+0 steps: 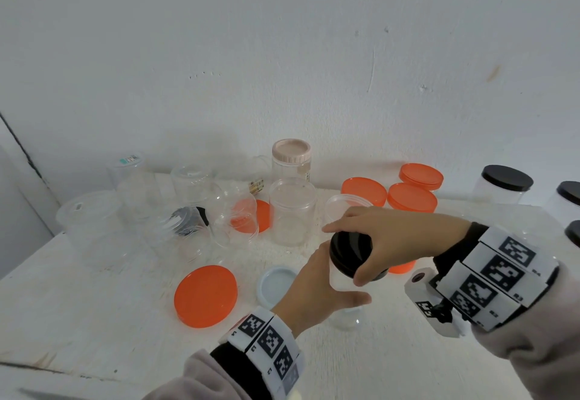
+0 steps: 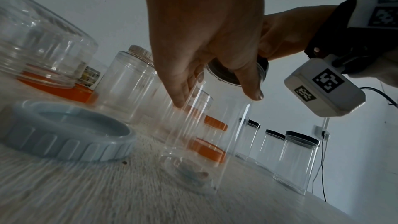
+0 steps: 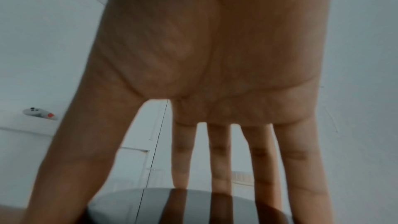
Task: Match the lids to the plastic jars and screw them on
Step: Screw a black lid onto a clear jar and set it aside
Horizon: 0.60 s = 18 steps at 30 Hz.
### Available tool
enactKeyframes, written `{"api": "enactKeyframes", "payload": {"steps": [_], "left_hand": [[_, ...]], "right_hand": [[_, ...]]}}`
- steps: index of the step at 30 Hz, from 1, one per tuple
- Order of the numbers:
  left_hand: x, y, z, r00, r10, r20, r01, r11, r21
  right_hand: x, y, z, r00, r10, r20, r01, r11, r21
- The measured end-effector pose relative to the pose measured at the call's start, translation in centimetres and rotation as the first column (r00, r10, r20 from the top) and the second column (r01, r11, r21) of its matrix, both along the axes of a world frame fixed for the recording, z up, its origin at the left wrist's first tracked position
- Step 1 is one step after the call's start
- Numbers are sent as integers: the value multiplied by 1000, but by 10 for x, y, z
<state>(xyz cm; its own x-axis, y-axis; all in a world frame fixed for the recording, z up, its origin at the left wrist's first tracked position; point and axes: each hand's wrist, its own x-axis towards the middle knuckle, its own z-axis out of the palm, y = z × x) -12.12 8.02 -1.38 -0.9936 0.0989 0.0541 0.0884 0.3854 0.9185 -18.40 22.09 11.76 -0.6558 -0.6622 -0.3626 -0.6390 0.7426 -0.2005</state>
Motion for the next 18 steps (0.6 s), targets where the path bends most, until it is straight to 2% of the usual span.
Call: {"api": "enactKeyframes", "payload": {"steps": [3, 9, 11, 15, 18], "left_hand": [[0, 0, 0, 1000, 3, -6, -3, 1000, -7], [0, 1, 0, 1000, -18, -6, 18, 1000, 20], [0, 1, 1, 1000, -21, -3, 21, 1000, 23], [1, 1, 0, 1000, -1, 4, 1, 1000, 12], [2, 1, 1, 1000, 12, -10, -12, 1000, 0]], "right_hand": [[-1, 0, -1, 999, 29, -40, -30, 999, -40], [5, -5, -12, 963, -49, -265, 43, 999, -29], [4, -5, -11, 973, -73, -220, 67, 997, -32], [-1, 0, 1, 998, -34, 51, 34, 999, 4], [-1, 1, -1, 1000, 15, -8, -14, 1000, 16]]}}
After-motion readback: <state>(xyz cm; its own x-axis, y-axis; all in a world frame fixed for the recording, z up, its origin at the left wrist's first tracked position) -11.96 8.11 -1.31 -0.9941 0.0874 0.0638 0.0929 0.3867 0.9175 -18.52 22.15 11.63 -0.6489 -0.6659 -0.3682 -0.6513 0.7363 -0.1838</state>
